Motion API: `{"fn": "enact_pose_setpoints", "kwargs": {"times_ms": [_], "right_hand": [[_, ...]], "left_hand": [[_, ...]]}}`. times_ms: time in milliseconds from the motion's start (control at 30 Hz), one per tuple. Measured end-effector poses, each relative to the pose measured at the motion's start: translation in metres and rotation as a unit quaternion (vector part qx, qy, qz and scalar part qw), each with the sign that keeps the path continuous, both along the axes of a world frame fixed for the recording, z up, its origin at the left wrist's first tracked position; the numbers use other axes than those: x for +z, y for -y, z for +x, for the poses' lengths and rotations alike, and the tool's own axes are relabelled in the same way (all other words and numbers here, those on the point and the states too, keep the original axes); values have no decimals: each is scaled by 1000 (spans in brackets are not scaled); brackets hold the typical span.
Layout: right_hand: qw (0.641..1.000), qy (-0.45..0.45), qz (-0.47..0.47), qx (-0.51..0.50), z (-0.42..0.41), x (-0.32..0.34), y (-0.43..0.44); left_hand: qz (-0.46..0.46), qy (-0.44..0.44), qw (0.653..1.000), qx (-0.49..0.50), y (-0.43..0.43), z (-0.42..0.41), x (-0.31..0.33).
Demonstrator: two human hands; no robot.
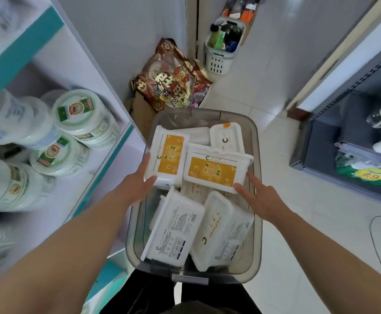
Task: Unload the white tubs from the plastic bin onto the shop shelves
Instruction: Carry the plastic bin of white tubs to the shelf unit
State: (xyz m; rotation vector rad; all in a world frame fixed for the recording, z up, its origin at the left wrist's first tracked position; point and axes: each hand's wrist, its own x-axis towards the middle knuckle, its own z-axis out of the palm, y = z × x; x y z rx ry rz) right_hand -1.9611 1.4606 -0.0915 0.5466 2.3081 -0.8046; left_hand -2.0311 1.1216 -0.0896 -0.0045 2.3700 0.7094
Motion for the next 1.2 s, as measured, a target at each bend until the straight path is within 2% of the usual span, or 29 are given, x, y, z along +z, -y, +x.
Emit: {"fn": "enact_pose_setpoints", "kwargs": {"times_ms": [300, 567, 667, 733, 800, 867, 1033, 1200], "right_hand": [[999, -5, 5, -48, -28, -28, 26], [997, -11, 6, -77, -20, -31, 35], [997, -17, 23, -70, -18, -26, 38], [997, -26, 54, -54, -16, -20, 39], [993, -54, 97, -26, -14, -10, 39], [988, -98, 121, -3, -10, 2, 36], [968, -199, 140, 63, -2, 39, 29], [961, -227, 125, 92, 2, 57, 22]], "left_hand": [[-18, 23, 1000, -4, 10, -63, -28], [-14, 18, 1000, -2, 14, -65, -42], [-54, 16, 998, -9, 8, -63, -39], [-122, -27, 991, -40, 1, -60, -33], [-184, -105, 974, -82, -7, -54, -21], [-207, -168, 957, -116, -18, -47, -6], [-196, -261, 934, -148, -47, -20, 30], [-152, -288, 934, -150, -70, 8, 52]]}}
